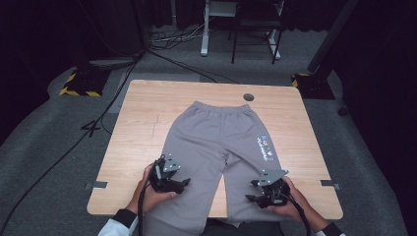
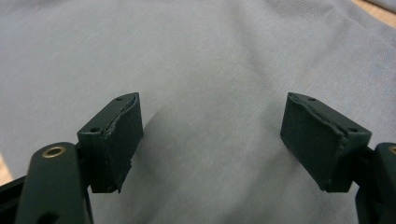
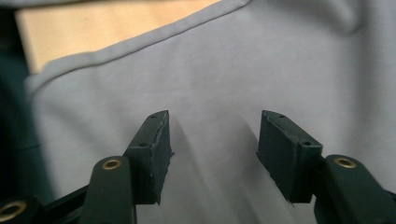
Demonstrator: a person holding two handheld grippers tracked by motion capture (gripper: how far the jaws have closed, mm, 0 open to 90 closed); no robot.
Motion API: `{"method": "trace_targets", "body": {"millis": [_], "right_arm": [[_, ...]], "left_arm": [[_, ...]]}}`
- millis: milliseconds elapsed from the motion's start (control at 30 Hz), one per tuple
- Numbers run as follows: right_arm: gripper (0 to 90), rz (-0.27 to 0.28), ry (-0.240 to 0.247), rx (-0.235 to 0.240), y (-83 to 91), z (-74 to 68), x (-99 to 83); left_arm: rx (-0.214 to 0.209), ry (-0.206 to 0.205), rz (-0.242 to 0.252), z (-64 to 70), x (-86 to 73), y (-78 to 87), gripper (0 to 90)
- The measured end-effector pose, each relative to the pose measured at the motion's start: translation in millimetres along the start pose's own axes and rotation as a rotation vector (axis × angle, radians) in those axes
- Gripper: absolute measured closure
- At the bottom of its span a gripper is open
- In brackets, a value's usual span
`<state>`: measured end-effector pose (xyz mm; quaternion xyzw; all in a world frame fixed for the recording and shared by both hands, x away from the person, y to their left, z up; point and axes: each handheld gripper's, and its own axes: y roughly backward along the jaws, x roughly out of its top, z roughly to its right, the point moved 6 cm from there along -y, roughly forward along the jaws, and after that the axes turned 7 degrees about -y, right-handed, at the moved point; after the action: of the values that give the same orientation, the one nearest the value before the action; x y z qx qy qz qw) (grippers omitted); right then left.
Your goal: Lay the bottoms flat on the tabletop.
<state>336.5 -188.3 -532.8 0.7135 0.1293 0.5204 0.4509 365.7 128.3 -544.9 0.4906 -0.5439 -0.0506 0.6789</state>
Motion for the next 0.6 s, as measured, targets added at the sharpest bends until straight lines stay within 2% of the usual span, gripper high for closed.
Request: {"method": "trace_targets", "body": {"millis": [133, 200, 300, 333, 400, 467, 533, 567, 600], "right_arm": [[44.2, -0.005, 0.031, 0.046, 6.3, -10.9, -9.0], [43.4, -0.027, 0.054, 0.066, 10.5, -14.8, -13.4], [36.6, -0.081, 0.097, 0.073, 16.9, -17.1, -16.8], [36.5, -0.065, 0.087, 0.064, 19.0, -14.3, -14.5], [35.8, 0.016, 0.017, 0.032, 24.5, 0.9, -3.4], [36.0, 0.089, -0.054, -0.062, 30.0, 27.2, 9.4], [37.7, 0.133, -0.122, -0.166, 30.9, 58.8, 21.4], [38.7, 0.151, -0.157, -0.216, 29.6, 75.1, 27.0], [38.2, 0.161, -0.204, -0.232, 26.6, 90.1, 32.1]], "left_arm": [[0.000, 0.011, -0.003, 1.6, -15.3, 14.6, 20.7], [-0.004, 0.009, -0.012, 3.5, -20.7, 20.7, 20.5], [-0.007, 0.014, -0.027, 5.3, -21.8, 24.0, 20.3], [-0.006, 0.009, -0.028, 4.3, -19.4, 23.1, 20.6], [-0.003, 0.016, 0.002, 0.9, -8.8, 22.0, 20.9], [-0.004, 0.006, 0.024, -5.5, 5.5, 17.8, 20.9], [0.004, 0.022, 0.033, -16.3, 19.9, 8.1, 20.0], [-0.012, 0.034, 0.030, -22.4, 26.1, 1.4, 20.3], [-0.005, 0.047, 0.027, -29.0, 31.7, -6.2, 20.9]]}}
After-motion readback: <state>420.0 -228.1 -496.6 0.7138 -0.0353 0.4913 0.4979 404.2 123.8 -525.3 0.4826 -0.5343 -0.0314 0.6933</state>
